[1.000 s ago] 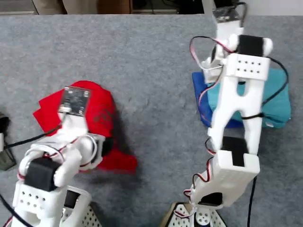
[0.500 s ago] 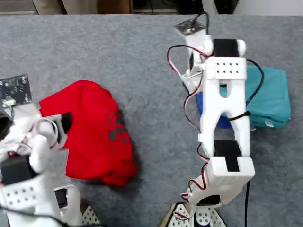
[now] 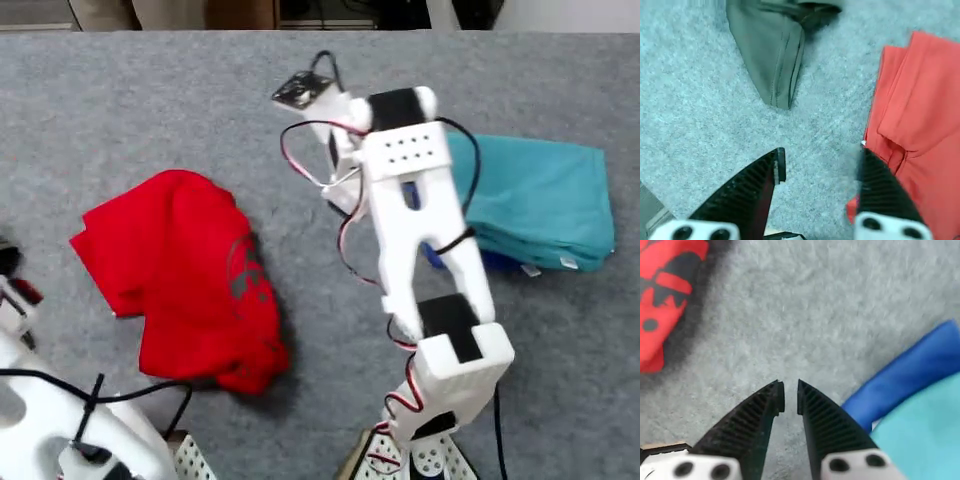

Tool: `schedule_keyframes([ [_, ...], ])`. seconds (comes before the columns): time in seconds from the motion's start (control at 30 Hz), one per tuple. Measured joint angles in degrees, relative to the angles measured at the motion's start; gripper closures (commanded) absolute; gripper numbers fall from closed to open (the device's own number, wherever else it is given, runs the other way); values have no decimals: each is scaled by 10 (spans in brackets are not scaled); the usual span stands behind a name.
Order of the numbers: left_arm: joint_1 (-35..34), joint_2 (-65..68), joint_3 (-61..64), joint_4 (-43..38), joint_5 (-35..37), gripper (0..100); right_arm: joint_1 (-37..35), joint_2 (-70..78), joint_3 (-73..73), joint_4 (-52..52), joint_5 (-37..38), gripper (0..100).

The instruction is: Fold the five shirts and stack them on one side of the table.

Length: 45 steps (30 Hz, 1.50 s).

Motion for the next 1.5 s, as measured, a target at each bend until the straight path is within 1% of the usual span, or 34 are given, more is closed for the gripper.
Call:
schedule_keyframes([
  [0.1,-6,10,0,-13,-37,980,-5,0,0,-43,0,932],
  [0.17,-7,12,0,-25,-76,981,-5,0,0,-71,0,932],
  [0.23,-7,16,0,-38,-99,980,-5,0,0,-82,0,931],
  [0.33,-7,15,0,-45,-109,980,-5,0,0,-87,0,930],
  [0.43,-1,17,0,-45,-109,980,-9,7,-2,-90,35,929],
  [0.57,4,17,8,-45,-109,980,-47,61,-81,-90,86,929],
  [0.73,4,17,49,-45,-109,980,-116,185,-238,-90,94,929],
  [0.87,4,17,73,-45,-109,978,-168,302,-382,-90,54,932],
  [1.03,4,17,102,-45,-109,977,-183,435,-561,-90,5,932],
  [1.17,4,17,130,-45,-109,977,-201,521,-687,-95,-11,928],
  [1.23,4,17,144,-45,-109,977,-221,548,-704,-97,-14,892],
  [1.3,4,17,149,-45,-109,977,-242,563,-705,-96,-18,822],
  [1.37,4,17,149,-47,-109,977,-259,565,-705,-84,-40,767],
  [1.5,4,17,161,-75,-109,977,-266,573,-703,-72,-73,760],
])
